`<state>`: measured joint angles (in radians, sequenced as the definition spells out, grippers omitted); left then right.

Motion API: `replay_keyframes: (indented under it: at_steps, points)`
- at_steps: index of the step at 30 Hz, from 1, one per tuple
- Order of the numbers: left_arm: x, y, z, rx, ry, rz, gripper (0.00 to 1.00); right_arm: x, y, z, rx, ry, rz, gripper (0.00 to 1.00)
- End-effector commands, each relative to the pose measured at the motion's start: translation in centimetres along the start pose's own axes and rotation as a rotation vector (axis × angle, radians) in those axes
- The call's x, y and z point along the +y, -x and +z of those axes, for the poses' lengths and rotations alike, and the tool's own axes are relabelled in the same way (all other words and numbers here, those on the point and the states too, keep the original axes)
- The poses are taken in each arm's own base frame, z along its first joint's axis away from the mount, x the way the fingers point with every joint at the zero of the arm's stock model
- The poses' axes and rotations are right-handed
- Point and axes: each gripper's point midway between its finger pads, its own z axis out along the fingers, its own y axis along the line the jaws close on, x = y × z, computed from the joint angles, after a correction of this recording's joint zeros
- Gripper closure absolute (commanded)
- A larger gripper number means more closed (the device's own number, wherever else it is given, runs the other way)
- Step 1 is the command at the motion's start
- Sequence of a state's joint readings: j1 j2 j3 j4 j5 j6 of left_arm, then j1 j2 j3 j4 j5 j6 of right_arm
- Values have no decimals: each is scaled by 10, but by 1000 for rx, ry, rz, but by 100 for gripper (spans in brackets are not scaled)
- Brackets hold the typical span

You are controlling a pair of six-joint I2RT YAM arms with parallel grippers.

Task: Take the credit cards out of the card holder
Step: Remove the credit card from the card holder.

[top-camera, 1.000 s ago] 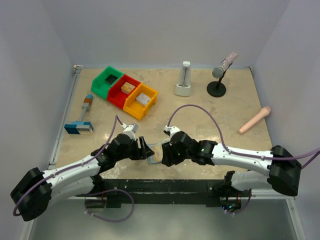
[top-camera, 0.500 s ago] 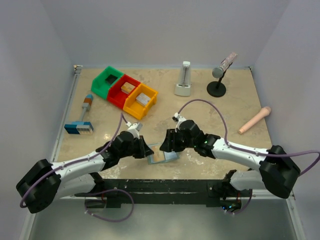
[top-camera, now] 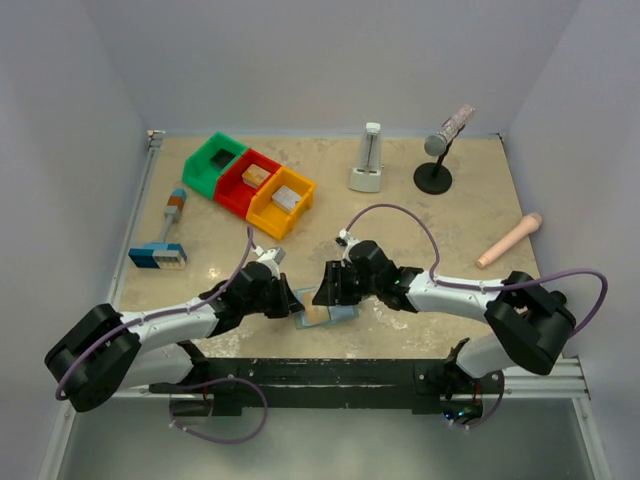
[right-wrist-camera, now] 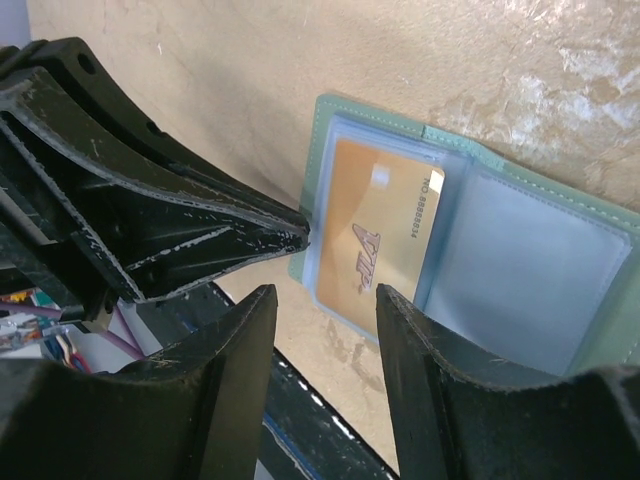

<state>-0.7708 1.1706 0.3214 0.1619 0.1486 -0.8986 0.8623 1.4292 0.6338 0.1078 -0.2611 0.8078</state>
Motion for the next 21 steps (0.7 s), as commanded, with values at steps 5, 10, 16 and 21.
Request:
replay_keyframes:
  at_steps: [5, 10, 16, 21]
  points:
    - [3, 6, 6, -29, 1, -5, 99, 0, 8, 7, -27, 18, 10, 51]
    - [10, 3, 7, -20, 21, -15, 99, -9, 5, 10, -25, -7, 14, 51]
    - [14, 2, 7, -16, 33, -19, 100, -17, 1, 14, -15, -29, 18, 50]
    - [18, 1, 7, -14, 41, -22, 100, -23, -3, 16, -3, -44, 27, 50]
